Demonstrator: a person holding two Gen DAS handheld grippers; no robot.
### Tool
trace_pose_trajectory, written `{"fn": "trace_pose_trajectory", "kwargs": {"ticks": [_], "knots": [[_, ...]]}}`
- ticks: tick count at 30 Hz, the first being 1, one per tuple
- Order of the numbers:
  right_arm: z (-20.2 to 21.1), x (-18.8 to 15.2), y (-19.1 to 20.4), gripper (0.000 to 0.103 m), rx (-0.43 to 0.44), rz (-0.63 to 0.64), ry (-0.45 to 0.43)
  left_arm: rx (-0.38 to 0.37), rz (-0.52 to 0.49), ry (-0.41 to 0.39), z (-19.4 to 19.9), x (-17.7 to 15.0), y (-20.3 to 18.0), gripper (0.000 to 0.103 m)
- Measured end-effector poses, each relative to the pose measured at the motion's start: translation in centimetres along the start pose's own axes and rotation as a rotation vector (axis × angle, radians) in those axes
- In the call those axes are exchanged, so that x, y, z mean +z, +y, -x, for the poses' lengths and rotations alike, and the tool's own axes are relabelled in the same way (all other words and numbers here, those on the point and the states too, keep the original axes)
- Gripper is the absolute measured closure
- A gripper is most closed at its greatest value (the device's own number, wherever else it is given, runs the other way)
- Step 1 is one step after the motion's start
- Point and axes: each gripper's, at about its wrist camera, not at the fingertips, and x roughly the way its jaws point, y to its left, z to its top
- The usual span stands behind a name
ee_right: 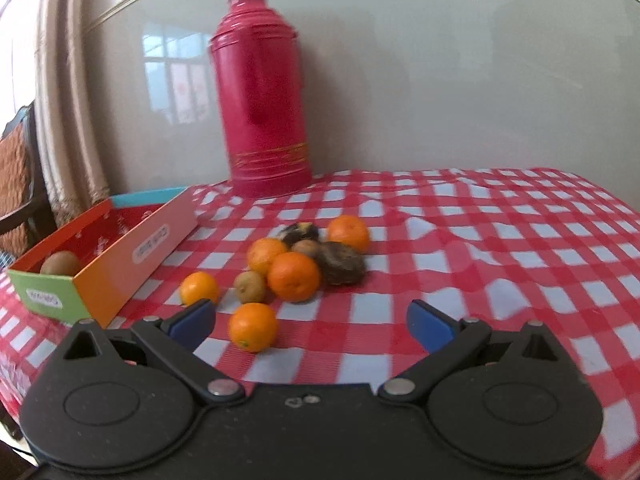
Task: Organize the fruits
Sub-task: 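Grasp a mandarin orange with the right gripper while the left gripper withdraws, then carry the mandarin with the right gripper into the box and release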
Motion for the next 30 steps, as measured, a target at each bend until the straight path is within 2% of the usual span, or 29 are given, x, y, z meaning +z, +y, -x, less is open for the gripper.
{"fn": "trace_pose_trajectory", "kwargs": {"ticks": [3, 7, 9, 11, 13, 15, 22, 30], "knots": [[-1.3, 0.0, 0.6, 0.019, 0.015, 0.014, 0.029, 0.007, -0.004, -0.017, 0.2, -0.3, 0.6, 0.0], [-2.8, 0.1, 0.6, 0.05, 0.042, -0.02, 0.066, 0.016, -0.006, -0.034, 0.8, -0.5, 1.0, 0.0], [-3.3, 0.0, 0.8, 0.051, 0.044, -0.025, 0.072, 0.018, -0.008, -0.043, 1.1, -0.5, 1.0, 0.0], [-3.5, -0.1, 1.2, 0.063, 0.053, -0.02, 0.072, 0.034, -0.025, -0.06, 1.3, -0.7, 0.9, 0.0], [-3.8, -0.3, 1.6, 0.067, 0.06, -0.008, 0.082, 0.05, -0.035, -0.074, 1.5, -0.8, 0.9, 0.0], [-3.8, -0.3, 1.9, 0.076, 0.062, 0.006, 0.078, 0.06, -0.047, -0.089, 1.7, -0.8, 0.9, 0.0], [-3.1, -0.2, 1.5, 0.079, 0.094, -0.035, 0.04, 0.089, -0.007, -0.056, 1.0, -0.5, 2.1, 0.0], [-2.0, 1.0, 3.2, 0.079, 0.242, -0.014, -0.053, 0.163, 0.107, -0.034, 0.3, -0.7, 4.3, 0.0]]}}
